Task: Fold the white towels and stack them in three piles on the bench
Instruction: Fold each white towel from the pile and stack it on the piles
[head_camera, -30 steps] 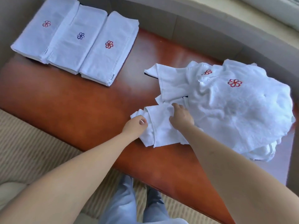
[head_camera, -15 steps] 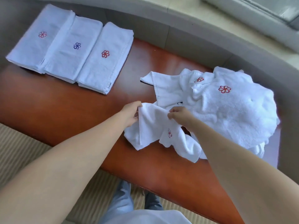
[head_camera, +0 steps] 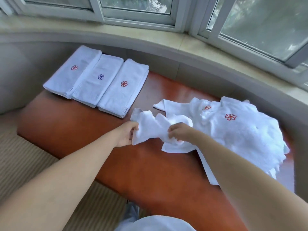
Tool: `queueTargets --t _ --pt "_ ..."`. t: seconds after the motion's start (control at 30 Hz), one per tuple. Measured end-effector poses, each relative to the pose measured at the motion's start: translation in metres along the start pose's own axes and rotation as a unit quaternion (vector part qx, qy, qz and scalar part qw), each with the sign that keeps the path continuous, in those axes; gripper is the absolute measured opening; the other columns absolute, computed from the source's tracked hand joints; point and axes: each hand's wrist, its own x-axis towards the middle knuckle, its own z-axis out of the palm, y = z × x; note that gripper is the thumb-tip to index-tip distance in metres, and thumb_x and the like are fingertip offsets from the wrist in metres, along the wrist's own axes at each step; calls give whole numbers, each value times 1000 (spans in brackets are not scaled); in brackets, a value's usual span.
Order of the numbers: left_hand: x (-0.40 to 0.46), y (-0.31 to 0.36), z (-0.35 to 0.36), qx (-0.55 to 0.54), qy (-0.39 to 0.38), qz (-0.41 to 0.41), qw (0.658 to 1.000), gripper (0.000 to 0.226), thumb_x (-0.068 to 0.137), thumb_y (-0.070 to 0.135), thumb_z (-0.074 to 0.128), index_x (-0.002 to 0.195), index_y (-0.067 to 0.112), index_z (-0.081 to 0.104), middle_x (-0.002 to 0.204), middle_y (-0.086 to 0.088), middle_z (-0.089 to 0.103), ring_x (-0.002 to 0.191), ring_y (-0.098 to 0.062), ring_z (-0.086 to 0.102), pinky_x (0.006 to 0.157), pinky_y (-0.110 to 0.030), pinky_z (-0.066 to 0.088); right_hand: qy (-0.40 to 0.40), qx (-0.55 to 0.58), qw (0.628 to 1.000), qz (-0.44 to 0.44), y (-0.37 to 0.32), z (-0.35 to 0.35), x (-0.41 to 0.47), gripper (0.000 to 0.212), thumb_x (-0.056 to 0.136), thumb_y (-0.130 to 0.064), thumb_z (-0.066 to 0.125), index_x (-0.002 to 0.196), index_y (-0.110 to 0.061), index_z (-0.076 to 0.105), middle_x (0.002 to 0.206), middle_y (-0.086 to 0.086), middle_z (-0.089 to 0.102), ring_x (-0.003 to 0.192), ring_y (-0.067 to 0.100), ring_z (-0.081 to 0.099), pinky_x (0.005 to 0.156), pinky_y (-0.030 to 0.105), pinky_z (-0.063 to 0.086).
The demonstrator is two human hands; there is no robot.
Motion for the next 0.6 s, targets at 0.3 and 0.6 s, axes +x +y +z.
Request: queueTargets --t 0.3,0.6 --pt "51 -128 -56 204 26 -209 956 34 87 33 72 117 21 64 105 3 78 103 -14 72 87 -31 56 -22 -136 984 116 90 70 37 28 95 -18 60 121 -17 71 123 1 66 113 23 62 97 35 53" --pt "104 -122 -33 296 195 32 934 68 94 36 68 153 18 39 146 0 50 120 -20 58 88 -30 48 113 -90 989 32 109 85 82 35 101 -22 54 137 -23 58 136 -9 62 120 15 59 87 27 45"
